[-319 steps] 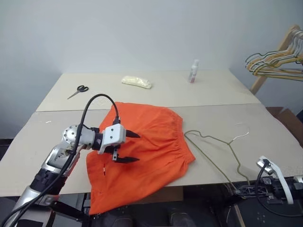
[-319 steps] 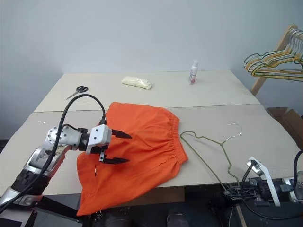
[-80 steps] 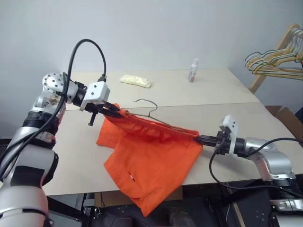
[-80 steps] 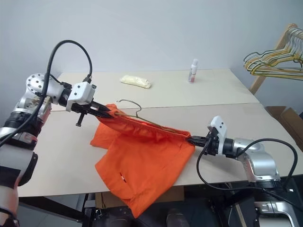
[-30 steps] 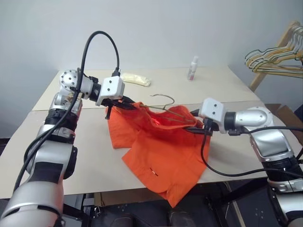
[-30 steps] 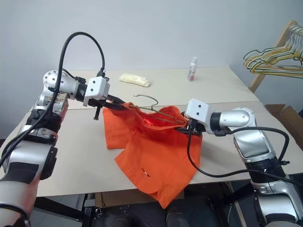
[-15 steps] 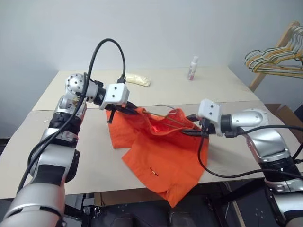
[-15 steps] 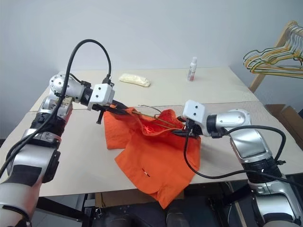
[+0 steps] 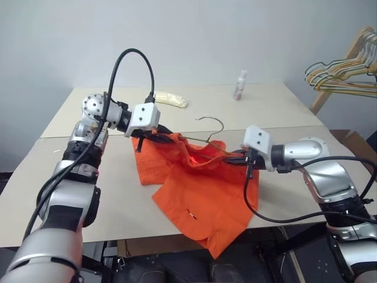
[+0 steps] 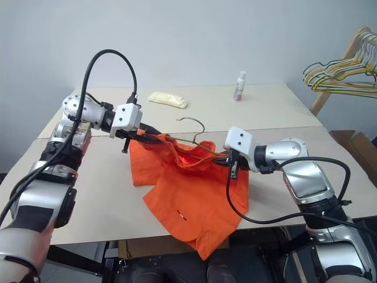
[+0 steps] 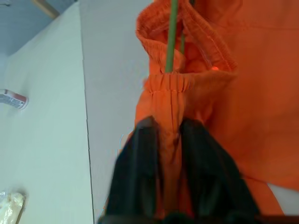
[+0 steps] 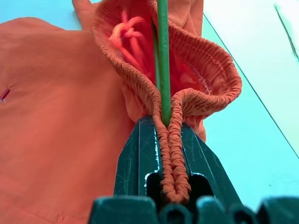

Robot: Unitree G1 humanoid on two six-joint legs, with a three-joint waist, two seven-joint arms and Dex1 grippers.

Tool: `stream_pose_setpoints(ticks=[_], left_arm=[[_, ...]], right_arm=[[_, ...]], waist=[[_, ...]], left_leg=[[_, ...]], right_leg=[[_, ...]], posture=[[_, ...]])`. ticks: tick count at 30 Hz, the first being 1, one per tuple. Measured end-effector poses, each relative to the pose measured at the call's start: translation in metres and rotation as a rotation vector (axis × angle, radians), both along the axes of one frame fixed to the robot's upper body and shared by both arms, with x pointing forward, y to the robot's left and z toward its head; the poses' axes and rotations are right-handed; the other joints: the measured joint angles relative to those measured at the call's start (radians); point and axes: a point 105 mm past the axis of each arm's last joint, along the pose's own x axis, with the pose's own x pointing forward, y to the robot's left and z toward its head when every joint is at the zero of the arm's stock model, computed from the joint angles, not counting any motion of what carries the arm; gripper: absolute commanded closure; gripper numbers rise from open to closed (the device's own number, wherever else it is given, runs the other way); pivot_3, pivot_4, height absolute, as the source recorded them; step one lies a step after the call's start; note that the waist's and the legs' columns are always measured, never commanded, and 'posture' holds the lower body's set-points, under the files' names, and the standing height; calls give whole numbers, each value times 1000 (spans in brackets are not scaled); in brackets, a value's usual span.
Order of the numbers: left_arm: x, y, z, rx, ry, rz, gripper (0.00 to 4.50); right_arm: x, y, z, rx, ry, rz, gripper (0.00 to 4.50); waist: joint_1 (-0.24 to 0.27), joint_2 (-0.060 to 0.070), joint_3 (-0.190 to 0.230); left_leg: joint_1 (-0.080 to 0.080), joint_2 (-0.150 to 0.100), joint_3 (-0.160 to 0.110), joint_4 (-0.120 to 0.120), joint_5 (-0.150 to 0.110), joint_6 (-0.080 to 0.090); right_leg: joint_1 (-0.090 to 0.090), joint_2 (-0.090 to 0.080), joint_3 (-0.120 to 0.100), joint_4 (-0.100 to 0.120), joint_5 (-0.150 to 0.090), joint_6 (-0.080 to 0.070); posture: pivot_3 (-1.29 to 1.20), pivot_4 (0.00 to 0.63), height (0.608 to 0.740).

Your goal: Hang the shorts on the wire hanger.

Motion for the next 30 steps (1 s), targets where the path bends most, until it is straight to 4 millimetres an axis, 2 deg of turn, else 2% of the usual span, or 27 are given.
stream_pose_setpoints(ticks=[4, 8, 13, 18, 23, 28, 30], left_arm=[[6, 2, 9, -89, -14, 48, 1292], [11, 3, 30, -252, -29, 83, 12], [17, 5, 51, -447, -27, 140, 0], [13, -1, 55, -530, -23, 136, 0], [-7, -12, 48, -669, 64, 59, 0], [-29, -39, 73, -878, 128, -30, 0], [-35, -45, 74, -894, 144, -32, 0]], right_arm=[[-3, -9, 1, 32, 28, -44, 4410], [-7, -31, 4, 58, 46, -154, 4410], [-11, -67, 10, 89, 58, -371, 4410], [-12, -113, 20, 132, 48, -698, 4410], [-23, -154, 16, 121, 48, -993, 4410], [-37, -188, 17, 118, 50, -1270, 4410], [-41, -196, 18, 92, 37, -1362, 4410]], waist=[[0, 0, 0], [0, 0, 0], [-6, 0, 0], [-26, 0, -1], [-63, 1, -1], [-89, 4, -3], [-104, 9, -6]], left_leg=[[-1, 0, 0, 0, 0, 0], [-2, 0, 0, 2, 0, 0], [-2, 0, 0, 2, 0, 0], [-3, 0, -1, 2, 0, 0], [-3, 0, -8, 2, 0, 1], [-4, 0, -9, 3, 0, 1], [-3, 0, -9, 3, 0, 1]], right_leg=[[-1, 0, 0, 0, 0, 0], [-1, -1, -1, 0, 0, 1], [-1, -1, 0, 0, 1, 1], [-1, -2, 0, -1, 1, 1], [-1, -4, 2, 0, 2, 3], [0, -5, 3, -1, 3, 5], [0, -5, 4, -1, 3, 5]], posture=[[-107, 0, 740], [-136, 0, 740], [-180, 0, 740], [-223, 0, 740], [-227, 0, 740], [-244, 0, 740], [-250, 0, 740]])
